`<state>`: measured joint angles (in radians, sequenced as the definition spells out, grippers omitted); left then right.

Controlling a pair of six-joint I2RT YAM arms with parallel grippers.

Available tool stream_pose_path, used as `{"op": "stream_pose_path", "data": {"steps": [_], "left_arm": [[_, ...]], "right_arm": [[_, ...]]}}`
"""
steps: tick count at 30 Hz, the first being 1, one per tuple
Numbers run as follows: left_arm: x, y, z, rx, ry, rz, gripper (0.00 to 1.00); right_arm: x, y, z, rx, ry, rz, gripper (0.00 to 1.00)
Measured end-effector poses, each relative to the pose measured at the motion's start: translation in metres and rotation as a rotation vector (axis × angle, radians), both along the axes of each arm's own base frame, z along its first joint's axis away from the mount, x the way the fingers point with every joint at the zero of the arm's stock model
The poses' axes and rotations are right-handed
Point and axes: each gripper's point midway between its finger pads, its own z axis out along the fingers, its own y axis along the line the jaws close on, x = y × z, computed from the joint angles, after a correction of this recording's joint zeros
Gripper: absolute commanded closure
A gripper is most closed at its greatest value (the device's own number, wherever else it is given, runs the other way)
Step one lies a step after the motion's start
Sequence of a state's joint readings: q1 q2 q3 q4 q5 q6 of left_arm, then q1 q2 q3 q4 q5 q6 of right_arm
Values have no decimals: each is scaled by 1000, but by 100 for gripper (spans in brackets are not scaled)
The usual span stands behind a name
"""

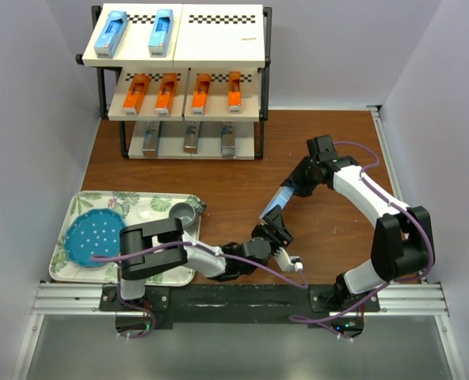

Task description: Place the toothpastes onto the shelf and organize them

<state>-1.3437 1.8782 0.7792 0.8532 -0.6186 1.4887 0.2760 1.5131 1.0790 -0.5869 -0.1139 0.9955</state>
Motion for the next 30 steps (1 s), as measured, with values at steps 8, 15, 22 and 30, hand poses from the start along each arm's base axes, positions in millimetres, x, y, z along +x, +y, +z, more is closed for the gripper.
{"op": "stream_pose_path", "data": {"steps": [8, 15, 22, 30], "left_arm": [[3, 0, 3, -5, -22, 25, 60], [5, 2, 4, -13, -24, 40, 71], [9, 9, 4, -81, 15, 95, 79], [20, 24, -6, -242, 179, 200, 81]], "right_arm": [[-1, 3, 1, 10, 2, 7, 70], [0, 4, 2, 19, 0, 2, 30], [1, 5, 4, 21, -9, 8, 7], [18, 5, 34, 1, -139, 59, 2]]}}
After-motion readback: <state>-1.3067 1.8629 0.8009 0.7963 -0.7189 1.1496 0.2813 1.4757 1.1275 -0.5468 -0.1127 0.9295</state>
